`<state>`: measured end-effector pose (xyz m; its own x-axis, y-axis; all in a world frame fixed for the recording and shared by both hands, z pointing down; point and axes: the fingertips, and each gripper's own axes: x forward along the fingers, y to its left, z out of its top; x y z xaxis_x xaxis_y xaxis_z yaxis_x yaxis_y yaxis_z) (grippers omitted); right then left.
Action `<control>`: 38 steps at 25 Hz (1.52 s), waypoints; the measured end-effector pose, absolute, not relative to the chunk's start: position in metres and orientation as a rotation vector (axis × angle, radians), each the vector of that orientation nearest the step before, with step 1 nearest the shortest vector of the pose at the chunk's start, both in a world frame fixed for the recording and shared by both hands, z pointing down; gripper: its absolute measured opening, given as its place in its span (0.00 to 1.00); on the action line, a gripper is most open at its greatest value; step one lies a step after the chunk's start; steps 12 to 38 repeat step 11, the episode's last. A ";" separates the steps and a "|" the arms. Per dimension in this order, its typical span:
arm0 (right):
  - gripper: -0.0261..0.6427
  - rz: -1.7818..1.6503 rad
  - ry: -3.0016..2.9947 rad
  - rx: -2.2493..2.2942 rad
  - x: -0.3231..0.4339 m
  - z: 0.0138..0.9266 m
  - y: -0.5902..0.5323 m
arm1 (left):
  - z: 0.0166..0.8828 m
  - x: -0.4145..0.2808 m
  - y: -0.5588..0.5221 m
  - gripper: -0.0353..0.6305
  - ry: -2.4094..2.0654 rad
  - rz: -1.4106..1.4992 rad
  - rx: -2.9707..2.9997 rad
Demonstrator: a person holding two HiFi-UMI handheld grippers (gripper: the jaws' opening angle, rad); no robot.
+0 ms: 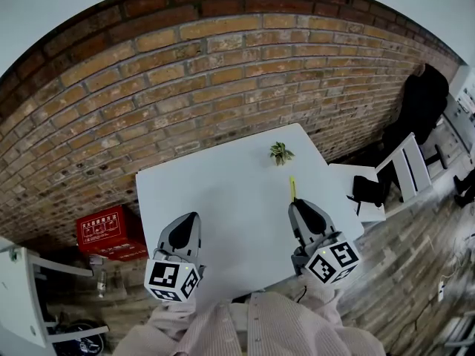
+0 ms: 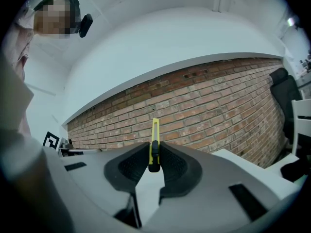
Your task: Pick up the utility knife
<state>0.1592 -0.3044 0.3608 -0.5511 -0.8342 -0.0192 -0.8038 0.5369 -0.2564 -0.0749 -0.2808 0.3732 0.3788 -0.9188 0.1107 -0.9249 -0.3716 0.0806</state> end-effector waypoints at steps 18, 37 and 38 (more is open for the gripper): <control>0.14 -0.322 2.628 -1.434 0.162 0.368 -0.305 | 0.378 -0.073 -0.283 0.04 -1.679 0.075 2.480; 0.14 -0.322 2.628 -1.434 0.162 0.368 -0.305 | 0.378 -0.073 -0.283 0.04 -1.679 0.075 2.480; 0.14 -0.322 2.628 -1.434 0.162 0.368 -0.305 | 0.378 -0.073 -0.283 0.04 -1.679 0.075 2.480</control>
